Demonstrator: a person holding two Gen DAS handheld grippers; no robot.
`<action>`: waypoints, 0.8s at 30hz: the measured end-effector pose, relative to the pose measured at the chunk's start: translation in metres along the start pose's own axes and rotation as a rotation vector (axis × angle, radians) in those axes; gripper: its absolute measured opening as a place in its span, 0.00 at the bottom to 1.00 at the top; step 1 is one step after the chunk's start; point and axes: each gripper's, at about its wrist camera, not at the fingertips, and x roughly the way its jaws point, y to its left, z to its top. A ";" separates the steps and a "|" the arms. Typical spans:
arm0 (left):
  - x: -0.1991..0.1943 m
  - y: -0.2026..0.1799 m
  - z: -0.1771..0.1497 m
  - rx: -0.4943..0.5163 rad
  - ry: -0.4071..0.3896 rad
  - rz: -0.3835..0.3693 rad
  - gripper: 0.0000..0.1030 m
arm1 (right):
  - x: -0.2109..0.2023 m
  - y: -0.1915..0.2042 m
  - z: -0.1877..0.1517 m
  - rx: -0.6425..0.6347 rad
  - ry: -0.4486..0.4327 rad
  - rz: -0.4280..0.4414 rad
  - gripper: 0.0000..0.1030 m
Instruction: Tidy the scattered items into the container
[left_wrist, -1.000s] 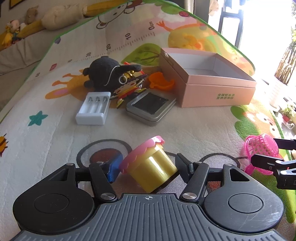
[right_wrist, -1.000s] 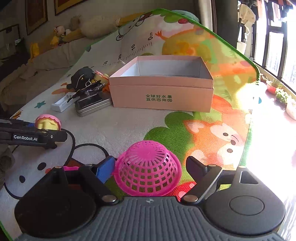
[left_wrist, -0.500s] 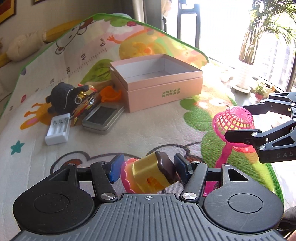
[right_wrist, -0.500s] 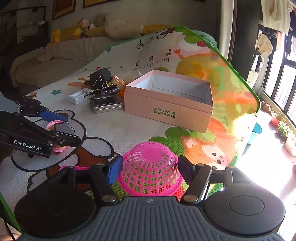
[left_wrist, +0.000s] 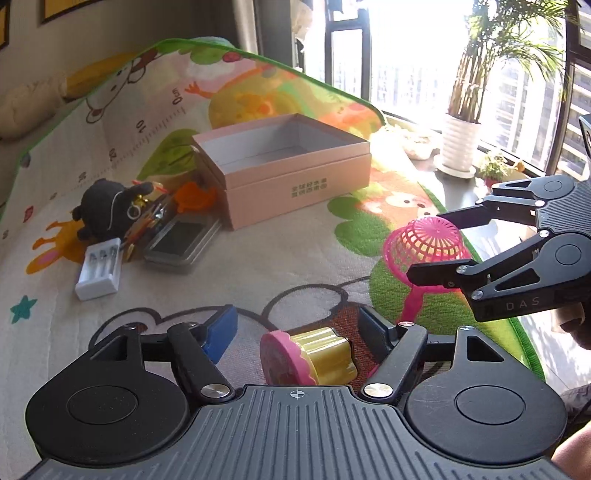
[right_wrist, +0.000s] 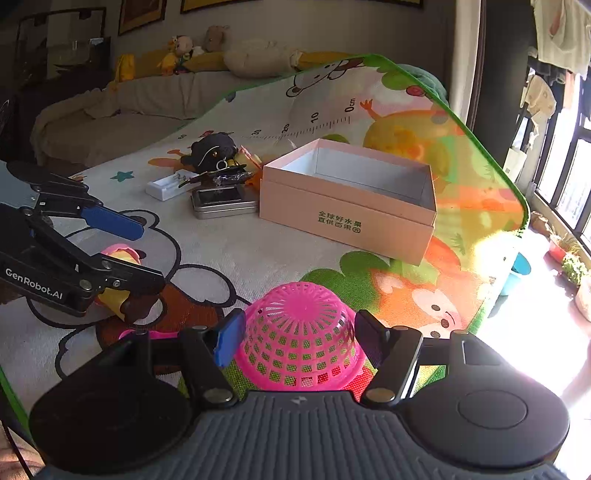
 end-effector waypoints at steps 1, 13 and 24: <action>-0.003 -0.002 -0.004 0.014 0.000 -0.008 0.85 | 0.002 0.000 -0.001 -0.001 0.006 -0.002 0.64; -0.008 -0.012 -0.024 0.038 0.050 -0.028 0.91 | 0.001 -0.010 -0.013 0.085 0.026 -0.025 0.74; -0.033 0.028 -0.043 -0.022 0.099 0.135 1.00 | -0.025 0.053 0.028 -0.088 -0.102 0.213 0.71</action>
